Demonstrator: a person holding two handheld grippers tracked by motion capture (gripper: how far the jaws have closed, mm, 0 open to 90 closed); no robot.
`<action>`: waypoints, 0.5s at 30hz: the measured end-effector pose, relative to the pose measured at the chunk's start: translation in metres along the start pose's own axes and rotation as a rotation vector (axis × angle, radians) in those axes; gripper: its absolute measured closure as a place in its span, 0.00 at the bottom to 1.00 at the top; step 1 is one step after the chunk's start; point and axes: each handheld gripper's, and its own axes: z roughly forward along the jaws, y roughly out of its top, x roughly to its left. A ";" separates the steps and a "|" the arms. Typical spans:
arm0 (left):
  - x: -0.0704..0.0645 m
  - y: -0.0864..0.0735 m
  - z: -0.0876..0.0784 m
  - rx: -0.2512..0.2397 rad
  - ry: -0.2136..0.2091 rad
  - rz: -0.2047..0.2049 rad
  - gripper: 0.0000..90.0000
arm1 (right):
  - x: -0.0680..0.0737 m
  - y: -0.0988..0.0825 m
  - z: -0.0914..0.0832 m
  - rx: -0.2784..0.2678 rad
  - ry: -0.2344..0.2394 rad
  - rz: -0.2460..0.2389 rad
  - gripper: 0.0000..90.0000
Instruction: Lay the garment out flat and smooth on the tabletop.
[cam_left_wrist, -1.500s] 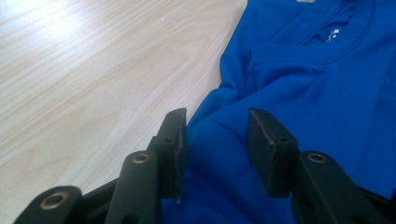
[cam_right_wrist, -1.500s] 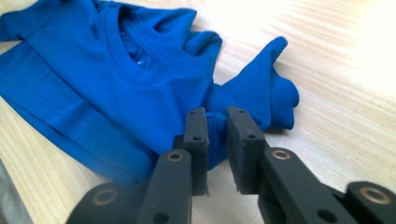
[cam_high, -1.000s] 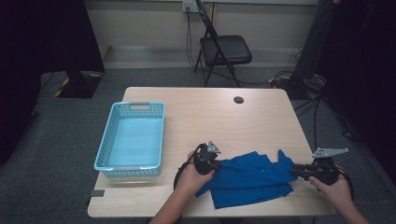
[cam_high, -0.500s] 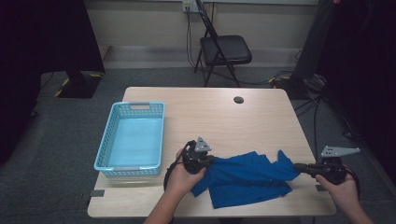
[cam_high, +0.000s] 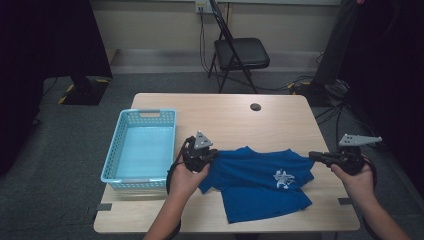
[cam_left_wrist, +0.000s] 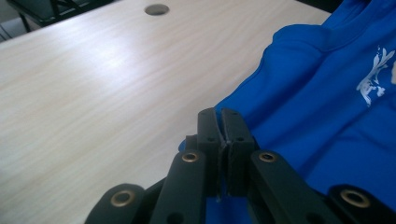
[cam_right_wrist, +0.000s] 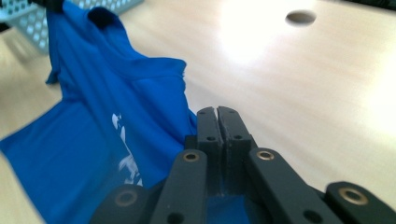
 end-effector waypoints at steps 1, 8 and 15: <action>0.002 0.002 0.000 -0.005 0.006 -0.004 0.97 | -0.002 0.005 0.000 -0.011 -0.006 -0.002 0.98; 0.007 0.013 0.001 -0.015 0.044 0.010 0.97 | -0.009 0.036 0.003 -0.047 -0.048 -0.027 0.98; 0.014 0.024 0.002 -0.022 0.065 0.011 0.97 | -0.014 0.049 0.006 -0.045 -0.073 -0.034 0.98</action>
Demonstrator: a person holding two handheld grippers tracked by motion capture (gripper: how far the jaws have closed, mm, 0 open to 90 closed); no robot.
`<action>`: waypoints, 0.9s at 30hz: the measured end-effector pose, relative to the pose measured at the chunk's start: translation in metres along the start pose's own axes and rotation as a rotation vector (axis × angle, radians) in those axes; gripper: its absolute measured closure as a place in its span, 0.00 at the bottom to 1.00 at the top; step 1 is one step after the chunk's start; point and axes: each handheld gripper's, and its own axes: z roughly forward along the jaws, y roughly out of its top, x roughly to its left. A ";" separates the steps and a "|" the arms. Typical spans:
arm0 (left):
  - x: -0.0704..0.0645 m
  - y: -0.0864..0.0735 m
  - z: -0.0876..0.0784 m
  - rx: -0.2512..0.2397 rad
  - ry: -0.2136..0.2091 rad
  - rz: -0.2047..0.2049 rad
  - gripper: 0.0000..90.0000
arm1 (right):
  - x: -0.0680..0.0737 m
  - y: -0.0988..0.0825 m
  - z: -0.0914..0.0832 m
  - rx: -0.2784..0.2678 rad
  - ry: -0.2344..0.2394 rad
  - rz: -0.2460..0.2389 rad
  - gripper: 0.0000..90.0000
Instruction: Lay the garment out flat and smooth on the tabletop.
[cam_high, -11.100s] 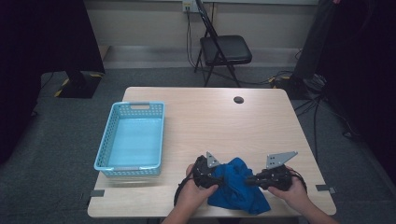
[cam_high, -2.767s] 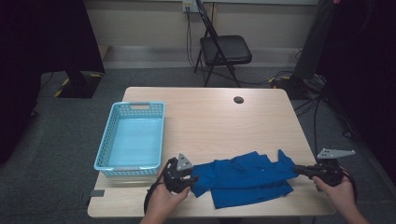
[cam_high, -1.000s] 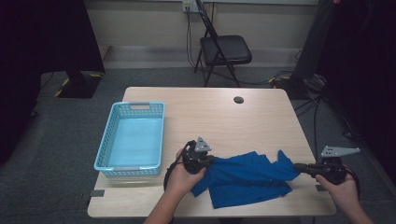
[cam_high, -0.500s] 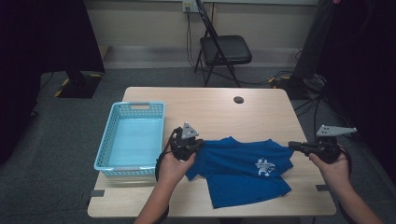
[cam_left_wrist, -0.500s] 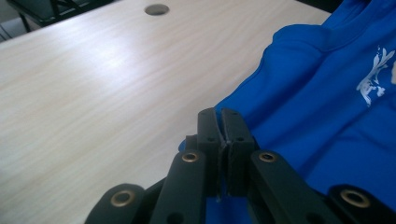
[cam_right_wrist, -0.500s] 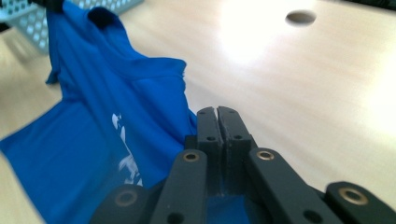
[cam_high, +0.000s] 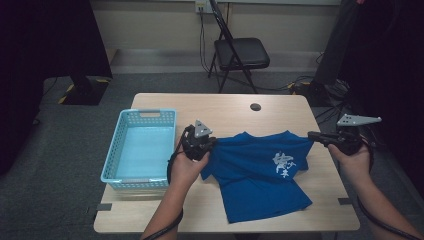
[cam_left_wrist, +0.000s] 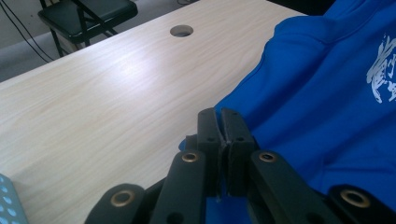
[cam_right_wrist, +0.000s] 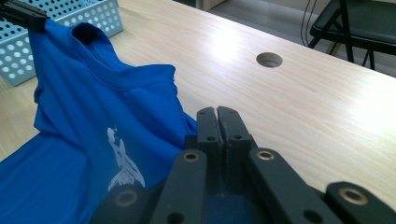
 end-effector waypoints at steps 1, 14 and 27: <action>0.001 0.001 0.001 -0.002 0.004 -0.002 0.97 | -0.001 0.001 0.001 0.001 -0.005 -0.002 0.98; 0.016 0.012 0.018 0.021 0.051 -0.030 0.97 | -0.010 0.018 0.025 0.024 -0.058 -0.010 0.98; 0.028 0.032 0.027 0.020 0.128 -0.029 0.97 | -0.019 0.042 0.040 -0.009 -0.130 0.004 0.98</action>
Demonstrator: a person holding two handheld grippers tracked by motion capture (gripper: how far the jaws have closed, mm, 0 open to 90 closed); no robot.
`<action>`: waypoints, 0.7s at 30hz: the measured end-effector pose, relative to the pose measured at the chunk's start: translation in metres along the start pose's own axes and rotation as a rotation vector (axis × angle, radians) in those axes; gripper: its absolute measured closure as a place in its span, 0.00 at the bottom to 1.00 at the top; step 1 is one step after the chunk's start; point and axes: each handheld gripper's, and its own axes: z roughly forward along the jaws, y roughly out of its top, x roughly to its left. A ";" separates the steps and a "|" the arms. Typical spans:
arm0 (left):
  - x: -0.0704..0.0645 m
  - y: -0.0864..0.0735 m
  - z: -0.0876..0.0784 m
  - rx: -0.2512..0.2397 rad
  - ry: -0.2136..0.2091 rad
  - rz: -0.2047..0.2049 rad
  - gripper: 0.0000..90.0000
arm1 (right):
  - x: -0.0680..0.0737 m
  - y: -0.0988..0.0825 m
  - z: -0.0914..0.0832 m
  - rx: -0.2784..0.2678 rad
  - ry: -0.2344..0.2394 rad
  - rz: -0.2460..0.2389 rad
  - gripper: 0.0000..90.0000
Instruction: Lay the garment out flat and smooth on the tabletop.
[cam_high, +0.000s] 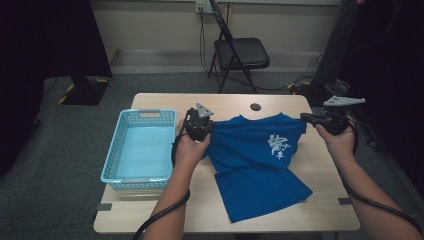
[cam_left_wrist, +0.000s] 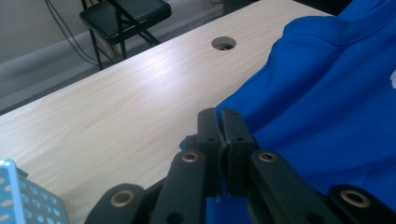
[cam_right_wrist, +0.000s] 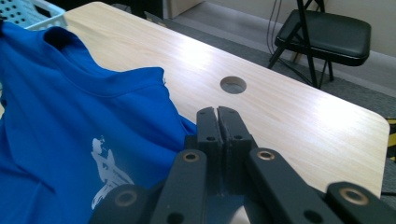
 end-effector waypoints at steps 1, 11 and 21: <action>0.001 0.000 0.002 0.005 0.008 0.003 0.97 | 0.000 0.001 0.003 0.000 -0.006 0.000 0.98; 0.010 -0.024 0.036 0.102 0.038 -0.051 0.97 | -0.002 -0.014 0.043 0.081 -0.027 0.033 0.98; 0.011 -0.040 0.066 0.144 0.055 -0.095 0.97 | -0.006 -0.030 0.074 0.132 -0.053 0.080 0.98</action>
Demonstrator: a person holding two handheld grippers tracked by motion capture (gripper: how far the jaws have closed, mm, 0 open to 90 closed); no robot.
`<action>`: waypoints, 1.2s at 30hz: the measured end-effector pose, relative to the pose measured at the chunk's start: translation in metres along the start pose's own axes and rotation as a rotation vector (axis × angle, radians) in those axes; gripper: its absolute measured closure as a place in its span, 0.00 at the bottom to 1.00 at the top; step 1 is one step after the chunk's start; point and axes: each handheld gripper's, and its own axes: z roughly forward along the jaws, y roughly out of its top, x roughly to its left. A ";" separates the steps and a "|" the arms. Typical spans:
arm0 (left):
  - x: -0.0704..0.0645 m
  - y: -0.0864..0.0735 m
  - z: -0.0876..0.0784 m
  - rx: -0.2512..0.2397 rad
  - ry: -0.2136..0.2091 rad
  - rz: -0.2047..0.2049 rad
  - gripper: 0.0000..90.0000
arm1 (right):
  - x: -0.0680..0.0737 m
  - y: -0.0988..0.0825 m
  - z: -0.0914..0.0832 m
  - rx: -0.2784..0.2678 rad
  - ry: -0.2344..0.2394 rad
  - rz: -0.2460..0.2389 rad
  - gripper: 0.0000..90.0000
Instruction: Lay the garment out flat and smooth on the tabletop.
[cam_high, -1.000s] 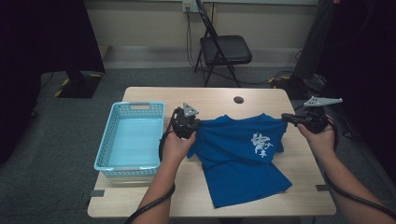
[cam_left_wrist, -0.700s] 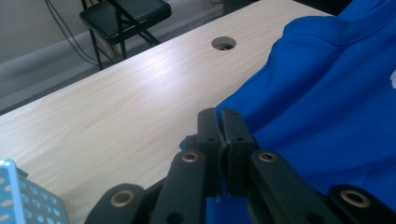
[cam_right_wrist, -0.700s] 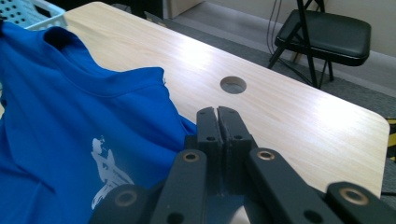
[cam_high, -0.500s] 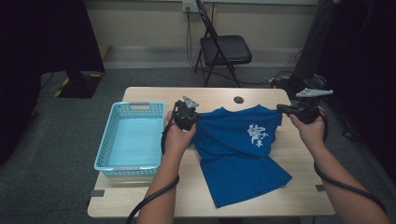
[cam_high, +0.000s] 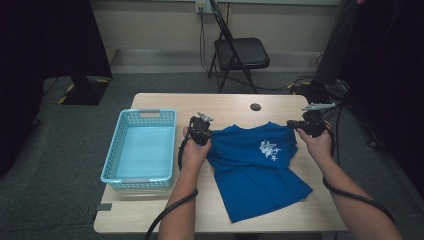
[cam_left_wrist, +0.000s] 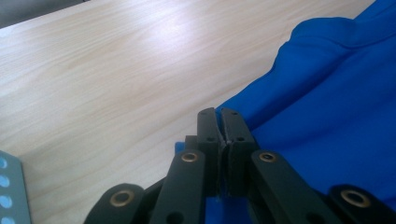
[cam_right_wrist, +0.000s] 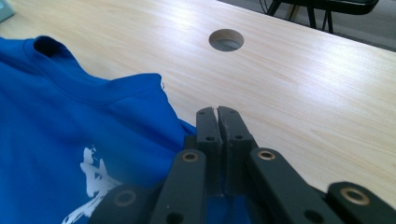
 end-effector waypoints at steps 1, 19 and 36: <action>0.001 0.001 0.001 -0.003 0.004 -0.004 0.97 | -0.001 0.001 0.002 -0.002 -0.001 0.008 0.97; -0.006 -0.030 -0.008 0.018 -0.014 -0.017 0.71 | -0.011 -0.042 -0.004 0.079 0.026 0.011 0.77; -0.034 -0.058 -0.022 0.010 -0.087 0.017 0.60 | 0.014 -0.088 -0.021 0.122 0.068 -0.064 0.76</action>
